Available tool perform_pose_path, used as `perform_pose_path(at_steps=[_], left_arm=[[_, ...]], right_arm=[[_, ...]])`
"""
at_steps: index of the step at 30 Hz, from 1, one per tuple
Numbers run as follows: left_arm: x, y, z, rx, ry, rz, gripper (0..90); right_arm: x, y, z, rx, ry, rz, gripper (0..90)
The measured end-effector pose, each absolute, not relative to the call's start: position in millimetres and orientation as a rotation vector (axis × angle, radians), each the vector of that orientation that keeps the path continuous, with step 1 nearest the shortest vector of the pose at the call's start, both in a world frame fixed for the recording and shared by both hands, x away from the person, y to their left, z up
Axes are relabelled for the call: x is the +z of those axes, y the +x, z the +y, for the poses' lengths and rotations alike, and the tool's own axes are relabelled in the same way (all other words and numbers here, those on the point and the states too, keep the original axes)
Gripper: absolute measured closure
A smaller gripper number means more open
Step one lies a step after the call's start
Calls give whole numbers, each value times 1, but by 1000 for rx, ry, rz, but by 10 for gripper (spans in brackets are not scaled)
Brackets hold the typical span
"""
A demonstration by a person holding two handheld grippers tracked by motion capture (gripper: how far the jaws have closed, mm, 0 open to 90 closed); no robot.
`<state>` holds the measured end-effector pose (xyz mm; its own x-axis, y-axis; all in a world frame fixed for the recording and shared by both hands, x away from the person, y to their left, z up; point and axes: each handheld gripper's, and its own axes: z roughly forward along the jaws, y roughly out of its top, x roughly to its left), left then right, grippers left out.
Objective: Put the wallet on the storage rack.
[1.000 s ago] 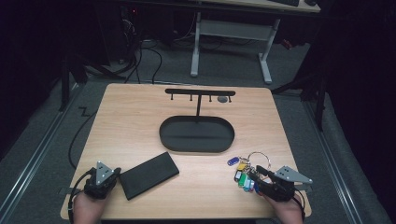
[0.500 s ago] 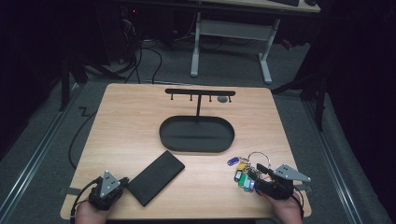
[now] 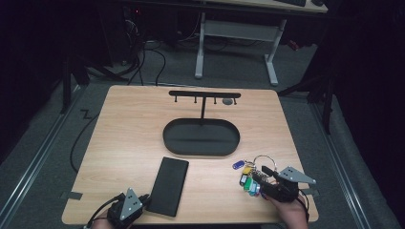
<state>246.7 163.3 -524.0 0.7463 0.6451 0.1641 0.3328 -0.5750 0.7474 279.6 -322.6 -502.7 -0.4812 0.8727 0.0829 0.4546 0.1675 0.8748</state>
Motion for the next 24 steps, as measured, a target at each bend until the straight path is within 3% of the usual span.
perform_pose_path(at_steps=[7,10,18,24], left_arm=[[-518,249,165,589,2171,777,754],[-516,248,162,605,2157,779,671],[-508,236,127,558,2156,729,518],[-513,228,91,569,2208,659,477]], right_arm=[[-503,278,-325,1255,1261,1999,487],[-504,279,-325,1252,1266,1998,487],[-504,280,-324,1249,1263,2008,487],[-504,280,-324,1252,1264,2011,486]])
